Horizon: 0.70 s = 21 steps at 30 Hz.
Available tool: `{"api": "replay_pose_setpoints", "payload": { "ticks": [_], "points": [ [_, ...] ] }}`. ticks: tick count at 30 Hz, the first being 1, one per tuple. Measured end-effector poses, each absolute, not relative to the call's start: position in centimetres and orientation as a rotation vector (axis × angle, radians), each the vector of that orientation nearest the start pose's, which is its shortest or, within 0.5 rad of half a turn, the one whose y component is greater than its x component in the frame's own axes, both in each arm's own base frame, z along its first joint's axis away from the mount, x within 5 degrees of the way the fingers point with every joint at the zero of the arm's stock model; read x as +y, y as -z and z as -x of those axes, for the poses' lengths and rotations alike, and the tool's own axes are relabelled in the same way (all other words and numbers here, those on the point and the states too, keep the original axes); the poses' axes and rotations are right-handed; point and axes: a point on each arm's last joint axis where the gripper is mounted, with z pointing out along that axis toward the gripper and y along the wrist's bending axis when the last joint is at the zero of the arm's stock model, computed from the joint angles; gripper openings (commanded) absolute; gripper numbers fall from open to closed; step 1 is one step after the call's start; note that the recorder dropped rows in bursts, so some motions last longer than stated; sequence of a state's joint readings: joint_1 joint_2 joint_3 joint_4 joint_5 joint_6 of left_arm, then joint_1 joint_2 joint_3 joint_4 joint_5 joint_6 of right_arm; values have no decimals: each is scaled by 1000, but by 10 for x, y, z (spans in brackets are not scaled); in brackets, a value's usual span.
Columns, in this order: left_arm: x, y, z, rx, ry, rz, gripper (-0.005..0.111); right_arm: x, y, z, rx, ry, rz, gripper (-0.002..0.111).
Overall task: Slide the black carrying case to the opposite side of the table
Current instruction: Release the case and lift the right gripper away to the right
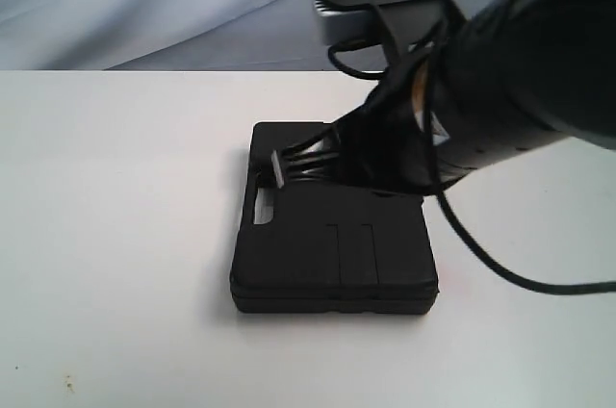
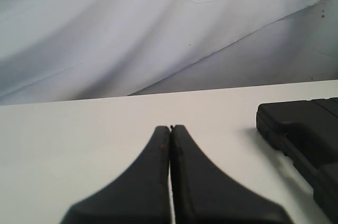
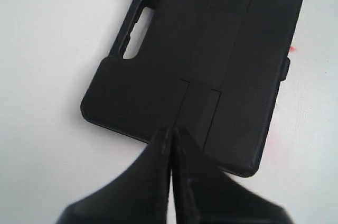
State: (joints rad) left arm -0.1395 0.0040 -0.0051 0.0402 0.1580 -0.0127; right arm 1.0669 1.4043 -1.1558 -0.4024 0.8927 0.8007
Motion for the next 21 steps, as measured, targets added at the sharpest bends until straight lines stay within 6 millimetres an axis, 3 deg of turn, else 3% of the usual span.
{"api": "replay_pose_setpoints", "payload": {
  "ticks": [14, 21],
  "points": [
    [-7, -200, -56, 1636, 81, -132, 0, 171, -290, -131, 2381, -370, 355, 0],
    [-7, -200, -56, 1636, 81, -132, 0, 132, -283, -126, 2358, -456, 192, 0]
  ]
}}
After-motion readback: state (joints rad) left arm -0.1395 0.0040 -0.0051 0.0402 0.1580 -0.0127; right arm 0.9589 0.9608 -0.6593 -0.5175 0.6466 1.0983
